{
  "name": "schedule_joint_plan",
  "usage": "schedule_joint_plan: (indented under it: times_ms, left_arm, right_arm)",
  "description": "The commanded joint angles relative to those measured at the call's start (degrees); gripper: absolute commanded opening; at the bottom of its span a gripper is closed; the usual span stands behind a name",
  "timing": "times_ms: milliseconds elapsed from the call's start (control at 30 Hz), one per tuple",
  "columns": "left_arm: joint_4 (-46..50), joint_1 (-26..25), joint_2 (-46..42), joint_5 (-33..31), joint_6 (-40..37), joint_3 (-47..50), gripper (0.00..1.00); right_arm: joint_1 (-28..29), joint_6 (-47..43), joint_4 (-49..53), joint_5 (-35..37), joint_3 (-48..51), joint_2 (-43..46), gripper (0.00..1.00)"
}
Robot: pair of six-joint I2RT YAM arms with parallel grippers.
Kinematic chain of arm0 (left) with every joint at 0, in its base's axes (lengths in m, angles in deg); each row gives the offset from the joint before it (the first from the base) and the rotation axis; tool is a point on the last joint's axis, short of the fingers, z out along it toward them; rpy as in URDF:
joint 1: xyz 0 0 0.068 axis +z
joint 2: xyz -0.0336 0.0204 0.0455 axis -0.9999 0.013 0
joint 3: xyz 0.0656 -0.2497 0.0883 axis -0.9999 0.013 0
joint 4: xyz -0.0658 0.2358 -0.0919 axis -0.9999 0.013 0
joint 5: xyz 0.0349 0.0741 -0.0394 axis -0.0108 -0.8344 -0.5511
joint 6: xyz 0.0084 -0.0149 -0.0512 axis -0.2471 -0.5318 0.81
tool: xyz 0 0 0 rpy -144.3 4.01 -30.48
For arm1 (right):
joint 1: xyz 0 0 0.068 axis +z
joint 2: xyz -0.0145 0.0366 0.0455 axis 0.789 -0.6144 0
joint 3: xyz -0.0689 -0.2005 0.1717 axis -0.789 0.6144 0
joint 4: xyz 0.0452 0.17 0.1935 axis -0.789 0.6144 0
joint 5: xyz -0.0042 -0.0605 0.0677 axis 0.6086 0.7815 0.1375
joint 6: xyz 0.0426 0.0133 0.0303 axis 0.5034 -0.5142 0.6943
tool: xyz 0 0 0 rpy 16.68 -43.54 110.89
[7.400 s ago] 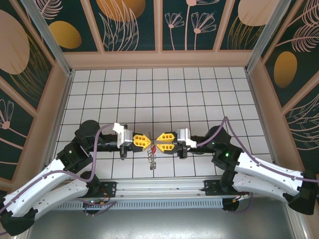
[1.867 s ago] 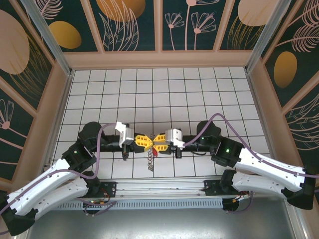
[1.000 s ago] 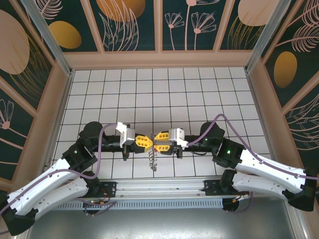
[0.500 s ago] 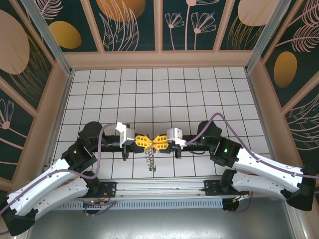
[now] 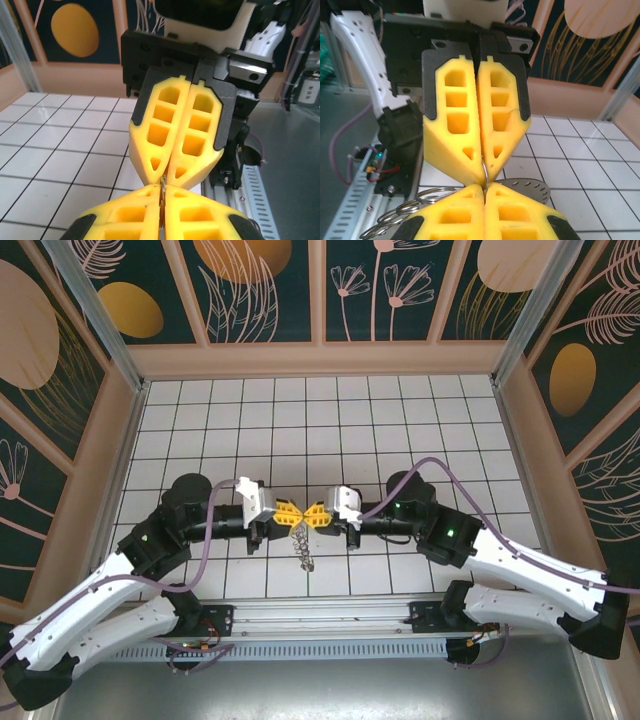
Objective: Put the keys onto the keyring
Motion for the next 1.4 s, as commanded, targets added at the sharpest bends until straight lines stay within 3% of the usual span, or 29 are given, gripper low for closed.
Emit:
schedule_joint_plan:
  times_ms: [0,67,200,333,467,633,800,867,900,1000,1133,1367]
  left_arm:
    - [4.69,-0.83,2.30,0.48,-2.44,-3.53,0.08]
    - [6.37,-0.86,3.41,-0.45,-3.01,-4.23,0.01]
    - [6.00,-0.95,3.58,1.09,-3.14,-3.99,0.00]
    - [-0.71,-0.91,0.53,3.79,-1.02,-1.28,0.00]
    - [-10.70,-0.95,-1.55,7.83,2.88,1.76,0.00]
    - [-19.47,-0.93,-2.97,10.68,6.02,4.62,0.00]
    - [-23.37,-0.92,-3.25,11.91,7.05,6.34,0.00]
    - [-24.65,-0.93,-3.27,12.42,7.55,6.90,0.00]
    - [-24.58,-0.93,-3.17,12.32,7.64,6.91,0.00]
    - [-20.53,-0.95,-2.78,10.32,6.15,5.52,0.00]
    - [-8.92,-0.91,-0.19,5.05,1.97,0.84,0.00]
    - [3.76,-0.98,3.96,-1.99,-1.83,-4.28,0.08]
  right_arm:
    - [-0.30,-4.50,4.07,6.00,-4.41,-3.84,0.00]
    - [-0.07,-5.55,5.67,6.84,-5.68,-4.90,0.00]
    - [0.05,-6.30,6.84,7.44,-6.44,-5.09,0.00]
    - [0.05,-5.48,5.73,4.95,-4.96,-3.17,0.01]
    - [0.07,-3.93,3.32,2.27,-2.61,-1.26,0.11]
    - [0.09,-2.44,0.92,-0.28,-1.20,0.33,0.15]
    - [-0.16,-1.44,-1.54,-1.83,0.05,1.95,0.11]
    - [-0.26,-1.25,-1.80,-1.80,0.24,2.14,0.04]
    - [-0.30,-1.20,-1.72,-1.65,0.23,2.11,0.00]
    - [-0.37,-1.65,-0.93,0.39,-0.26,1.81,0.00]
    - [-0.15,-3.91,3.27,6.78,-2.61,-0.09,0.00]
    - [2.41,-7.84,8.44,15.80,-6.31,-5.11,0.00]
